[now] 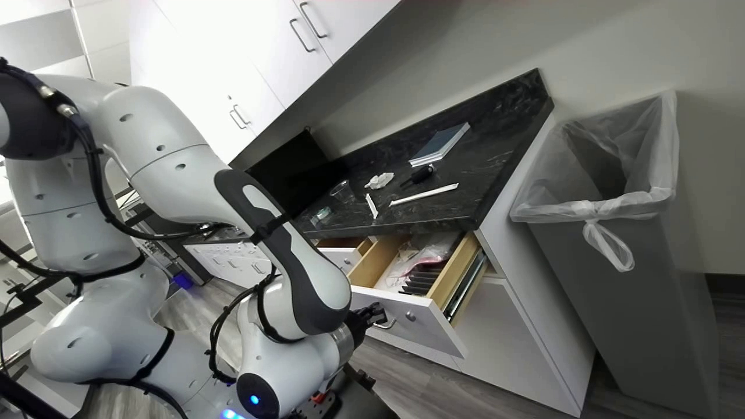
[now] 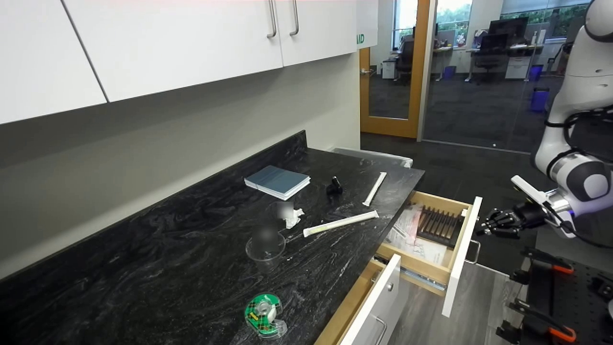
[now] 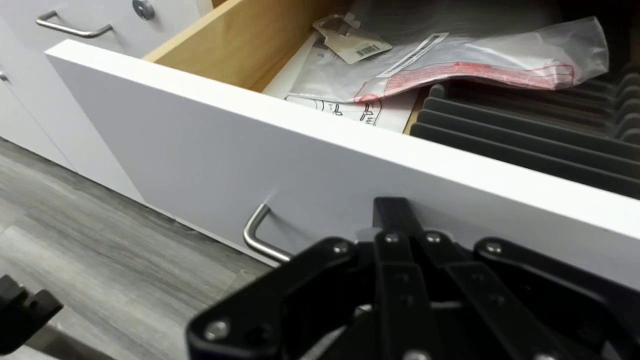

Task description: Close the top drawer of the bottom cabinet.

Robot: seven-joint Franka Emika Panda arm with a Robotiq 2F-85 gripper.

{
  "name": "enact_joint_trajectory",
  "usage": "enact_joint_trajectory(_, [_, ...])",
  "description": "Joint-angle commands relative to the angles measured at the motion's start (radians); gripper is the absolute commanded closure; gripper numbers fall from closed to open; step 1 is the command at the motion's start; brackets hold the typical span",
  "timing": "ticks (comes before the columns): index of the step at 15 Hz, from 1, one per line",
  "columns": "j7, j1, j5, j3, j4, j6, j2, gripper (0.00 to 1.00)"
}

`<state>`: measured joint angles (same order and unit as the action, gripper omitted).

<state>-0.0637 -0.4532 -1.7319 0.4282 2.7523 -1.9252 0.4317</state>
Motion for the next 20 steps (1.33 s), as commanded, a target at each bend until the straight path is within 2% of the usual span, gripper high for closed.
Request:
enact_joint_trajectory(1, [0.0,0.016,-0.11,-0.045,-0.082,0.095,0.095,1.0])
enact_joint_trajectory(5, [-0.014,0.036,-0.212,-0.097,-0.162,0.173,0.175,1.0])
enact_joint_trajectory(10, [-0.034,0.074,-0.285,-0.13,-0.264,0.194,0.248,1.0])
enact_joint_trajectory(17, [-0.052,0.107,-0.302,-0.145,-0.354,0.181,0.295,1.0])
enact_joint_trajectory(20, [-0.066,0.124,-0.26,-0.13,-0.324,0.16,0.26,1.0])
